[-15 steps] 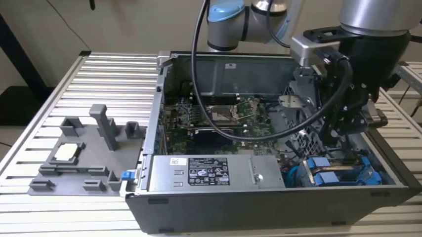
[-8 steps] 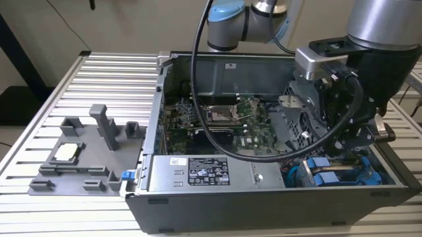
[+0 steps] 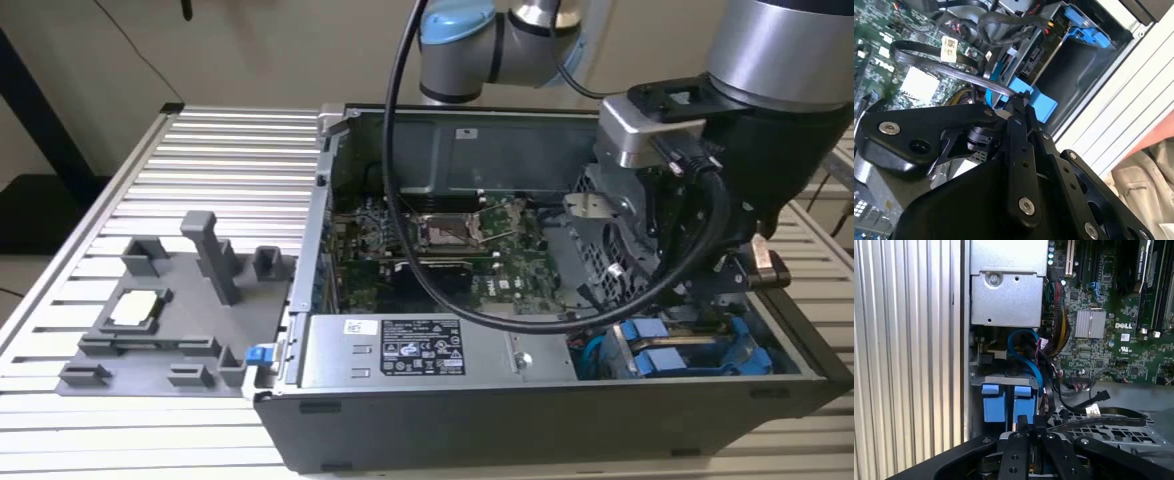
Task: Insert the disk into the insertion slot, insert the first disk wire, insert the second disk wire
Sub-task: 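Insert the second disk wire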
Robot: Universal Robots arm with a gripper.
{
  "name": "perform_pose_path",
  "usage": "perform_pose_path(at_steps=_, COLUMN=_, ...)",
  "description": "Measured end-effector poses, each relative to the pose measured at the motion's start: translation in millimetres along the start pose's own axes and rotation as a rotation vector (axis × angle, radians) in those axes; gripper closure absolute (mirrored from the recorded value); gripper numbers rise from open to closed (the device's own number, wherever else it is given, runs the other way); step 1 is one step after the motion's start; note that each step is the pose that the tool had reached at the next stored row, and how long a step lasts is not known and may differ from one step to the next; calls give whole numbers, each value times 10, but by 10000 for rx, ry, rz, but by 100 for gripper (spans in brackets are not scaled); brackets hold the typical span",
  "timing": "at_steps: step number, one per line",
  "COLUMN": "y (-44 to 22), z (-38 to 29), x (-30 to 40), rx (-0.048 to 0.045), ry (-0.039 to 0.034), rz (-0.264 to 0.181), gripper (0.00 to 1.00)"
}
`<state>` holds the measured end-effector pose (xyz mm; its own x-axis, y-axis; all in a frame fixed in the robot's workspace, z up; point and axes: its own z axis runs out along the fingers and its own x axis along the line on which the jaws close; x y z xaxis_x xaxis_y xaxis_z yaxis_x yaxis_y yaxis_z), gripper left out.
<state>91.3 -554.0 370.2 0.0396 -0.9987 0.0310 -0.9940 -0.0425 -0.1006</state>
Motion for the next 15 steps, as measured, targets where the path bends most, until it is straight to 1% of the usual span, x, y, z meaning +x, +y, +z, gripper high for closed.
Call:
perform_pose_path(at_steps=2, y=-5, z=10, x=18, rx=6, ry=-153, rz=16, gripper=84)
perform_pose_path(at_steps=3, y=-12, z=12, x=30, rx=-7, ry=-192, rz=20, gripper=84)
perform_pose_path(at_steps=4, y=-23, z=13, x=42, rx=-97, ry=-202, rz=19, gripper=84)
perform_pose_path(at_steps=7, y=-61, z=19, x=72, rx=-437, ry=-227, rz=14, gripper=84)
perform_pose_path(at_steps=9, y=-90, z=24, x=92, rx=-633, ry=-248, rz=12, gripper=84)
perform_pose_path(at_steps=10, y=-106, z=27, x=101, rx=-716, ry=-263, rz=12, gripper=84)
perform_pose_path(at_steps=11, y=-124, z=32, x=110, rx=-783, ry=-283, rz=12, gripper=84)
perform_pose_path(at_steps=12, y=-142, z=35, x=118, rx=-821, ry=-319, rz=14, gripper=84)
perform_pose_path(at_steps=14, y=-169, z=40, x=123, rx=-845, ry=-413, rz=18, gripper=84)
perform_pose_path(at_steps=15, y=-185, z=43, x=127, rx=-851, ry=-476, rz=23, gripper=84)
